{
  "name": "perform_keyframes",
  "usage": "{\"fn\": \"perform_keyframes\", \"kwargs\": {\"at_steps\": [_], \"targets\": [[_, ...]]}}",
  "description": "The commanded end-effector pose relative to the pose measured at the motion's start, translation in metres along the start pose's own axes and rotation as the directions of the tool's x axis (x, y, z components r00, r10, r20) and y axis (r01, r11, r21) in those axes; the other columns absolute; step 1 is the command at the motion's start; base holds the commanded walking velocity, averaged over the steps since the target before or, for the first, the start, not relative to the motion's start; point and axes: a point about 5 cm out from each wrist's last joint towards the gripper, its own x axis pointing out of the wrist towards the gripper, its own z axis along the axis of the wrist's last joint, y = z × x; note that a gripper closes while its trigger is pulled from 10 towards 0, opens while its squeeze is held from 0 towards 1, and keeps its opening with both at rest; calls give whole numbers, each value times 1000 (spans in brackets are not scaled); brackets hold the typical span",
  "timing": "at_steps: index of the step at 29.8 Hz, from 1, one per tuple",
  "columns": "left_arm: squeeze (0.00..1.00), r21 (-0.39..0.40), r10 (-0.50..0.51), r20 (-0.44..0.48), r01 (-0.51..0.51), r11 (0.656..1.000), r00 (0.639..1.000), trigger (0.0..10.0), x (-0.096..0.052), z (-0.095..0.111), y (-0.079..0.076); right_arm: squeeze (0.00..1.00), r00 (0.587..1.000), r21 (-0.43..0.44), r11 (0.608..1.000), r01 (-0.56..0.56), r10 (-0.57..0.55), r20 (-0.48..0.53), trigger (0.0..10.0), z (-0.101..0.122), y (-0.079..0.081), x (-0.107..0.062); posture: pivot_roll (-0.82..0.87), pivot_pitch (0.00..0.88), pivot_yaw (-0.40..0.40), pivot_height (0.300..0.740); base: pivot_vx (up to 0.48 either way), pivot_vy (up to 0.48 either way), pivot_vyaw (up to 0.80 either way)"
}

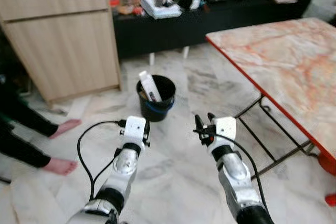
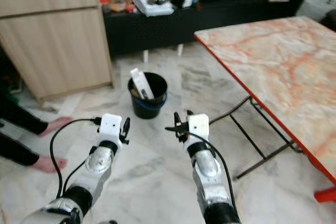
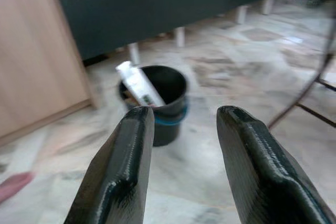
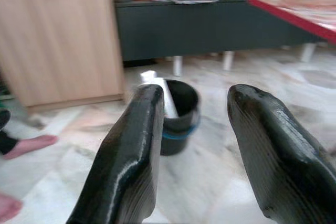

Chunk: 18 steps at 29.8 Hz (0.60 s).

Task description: Picking trash to rubbish bin

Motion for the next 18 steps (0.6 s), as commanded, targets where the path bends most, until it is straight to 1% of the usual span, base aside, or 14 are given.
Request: {"fn": "perform_keyframes", "kwargs": {"at_steps": [1,18], "targets": [[0,-3,-23,-16,23,1000,1000,10000,-1,-2,-5,0,1000,7,1000,13,-13,-14,10000,-2,-3,-1,17,40,-94,740,0,0,-800],[0,-1,-35,-18,35,999,999,10000,-1,-2,-6,0,999,2,999,39,-39,-21,10000,-4,-5,-2,19,27,-92,740,0,0,-793]]}}
